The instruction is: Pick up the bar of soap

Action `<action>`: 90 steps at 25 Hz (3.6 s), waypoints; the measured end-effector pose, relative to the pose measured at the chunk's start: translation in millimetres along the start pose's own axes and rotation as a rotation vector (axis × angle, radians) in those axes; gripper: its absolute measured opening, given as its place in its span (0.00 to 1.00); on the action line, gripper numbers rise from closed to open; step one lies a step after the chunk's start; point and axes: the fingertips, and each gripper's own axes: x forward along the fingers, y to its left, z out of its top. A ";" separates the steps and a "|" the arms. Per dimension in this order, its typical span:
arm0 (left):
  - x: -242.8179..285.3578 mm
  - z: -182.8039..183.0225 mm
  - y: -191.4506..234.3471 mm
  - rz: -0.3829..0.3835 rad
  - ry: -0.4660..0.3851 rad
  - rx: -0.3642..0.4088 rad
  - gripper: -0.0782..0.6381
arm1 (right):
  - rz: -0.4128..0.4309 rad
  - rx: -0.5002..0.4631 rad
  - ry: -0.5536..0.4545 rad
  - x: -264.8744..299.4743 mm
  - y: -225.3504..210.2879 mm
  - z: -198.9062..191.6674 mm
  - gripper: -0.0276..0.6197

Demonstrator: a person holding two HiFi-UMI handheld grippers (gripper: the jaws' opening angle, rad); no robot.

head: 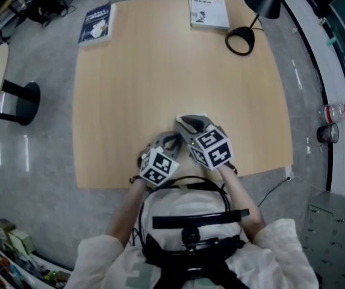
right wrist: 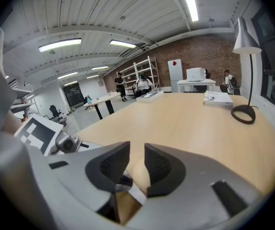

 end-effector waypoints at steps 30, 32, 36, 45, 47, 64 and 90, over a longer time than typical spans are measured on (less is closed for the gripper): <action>1.6 -2.1 -2.4 -0.002 -0.012 0.029 0.12 | -0.181 0.053 0.307 38.8 -27.9 -28.7 0.34; 1.5 -2.3 -1.5 0.003 -0.011 0.030 0.12 | -0.184 0.037 0.320 41.3 -29.4 -30.5 0.34; 2.3 -0.8 -1.2 0.010 -0.008 0.032 0.12 | -0.178 0.029 0.321 41.5 -30.0 -32.2 0.33; 3.1 -2.6 -0.1 0.036 0.019 0.019 0.12 | -0.140 0.038 0.288 34.4 -32.5 -28.9 0.30; 3.1 -3.6 -0.2 0.044 0.024 0.008 0.12 | -0.119 0.052 0.282 29.5 -31.0 -30.8 0.26; 6.0 -1.5 1.7 0.104 0.096 0.027 0.12 | -0.068 0.084 0.149 -21.9 -47.9 -29.2 0.25; 48.6 42.9 8.4 0.065 0.057 0.094 0.12 | 0.012 -0.130 0.202 -35.9 -60.6 -55.5 0.29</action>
